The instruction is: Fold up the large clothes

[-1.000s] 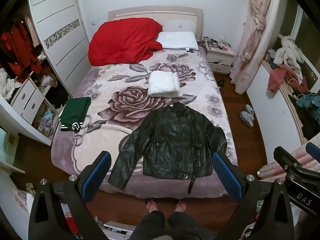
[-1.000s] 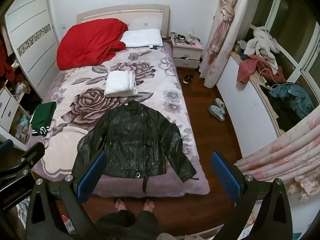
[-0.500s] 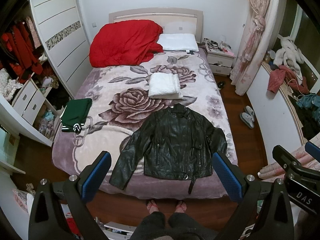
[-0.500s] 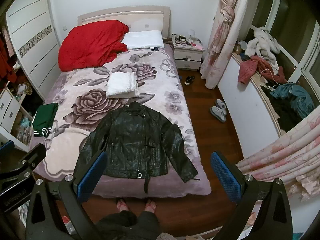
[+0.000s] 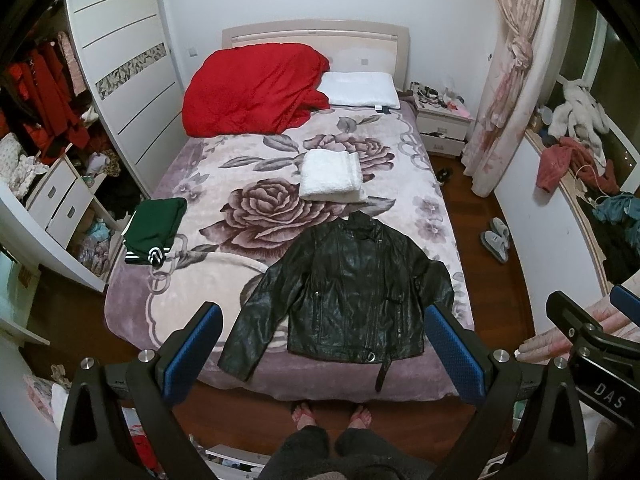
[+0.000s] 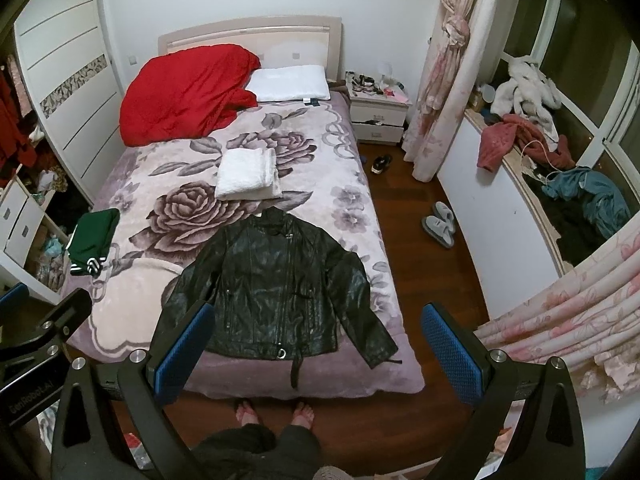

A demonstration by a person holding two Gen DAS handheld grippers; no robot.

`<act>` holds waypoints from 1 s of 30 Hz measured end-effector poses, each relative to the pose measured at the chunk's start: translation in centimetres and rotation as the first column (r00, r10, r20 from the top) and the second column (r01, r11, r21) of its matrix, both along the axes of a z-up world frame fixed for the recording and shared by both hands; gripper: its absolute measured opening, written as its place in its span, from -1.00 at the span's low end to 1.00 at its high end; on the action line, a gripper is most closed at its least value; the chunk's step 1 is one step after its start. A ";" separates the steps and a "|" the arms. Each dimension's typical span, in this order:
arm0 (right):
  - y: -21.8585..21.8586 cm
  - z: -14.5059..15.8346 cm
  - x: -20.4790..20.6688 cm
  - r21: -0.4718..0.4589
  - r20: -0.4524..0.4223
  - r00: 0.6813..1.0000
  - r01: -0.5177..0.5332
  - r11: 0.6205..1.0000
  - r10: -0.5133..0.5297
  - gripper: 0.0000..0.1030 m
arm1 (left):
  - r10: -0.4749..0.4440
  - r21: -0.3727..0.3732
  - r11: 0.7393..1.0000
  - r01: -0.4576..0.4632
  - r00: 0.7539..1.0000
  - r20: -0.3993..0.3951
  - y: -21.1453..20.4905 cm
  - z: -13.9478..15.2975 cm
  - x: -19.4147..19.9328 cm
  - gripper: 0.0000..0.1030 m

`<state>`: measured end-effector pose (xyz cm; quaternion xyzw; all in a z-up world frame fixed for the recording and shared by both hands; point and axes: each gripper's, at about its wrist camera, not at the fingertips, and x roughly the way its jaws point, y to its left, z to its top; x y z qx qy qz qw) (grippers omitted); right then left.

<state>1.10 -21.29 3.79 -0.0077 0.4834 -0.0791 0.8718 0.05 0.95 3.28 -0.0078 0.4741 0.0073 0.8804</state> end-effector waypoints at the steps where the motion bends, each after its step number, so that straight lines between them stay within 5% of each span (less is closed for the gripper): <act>1: 0.1 0.0 0.1 0.000 0.000 1.000 -0.001 1.000 0.001 1.00 | 0.000 0.000 1.000 0.000 1.000 0.001 0.0 0.0 0.0 1.00; 30: 0.2 3.2 1.5 -0.013 0.017 1.000 -0.007 1.000 0.007 1.00 | 0.004 -0.007 1.000 -0.004 1.000 0.014 0.0 0.4 -0.1 1.00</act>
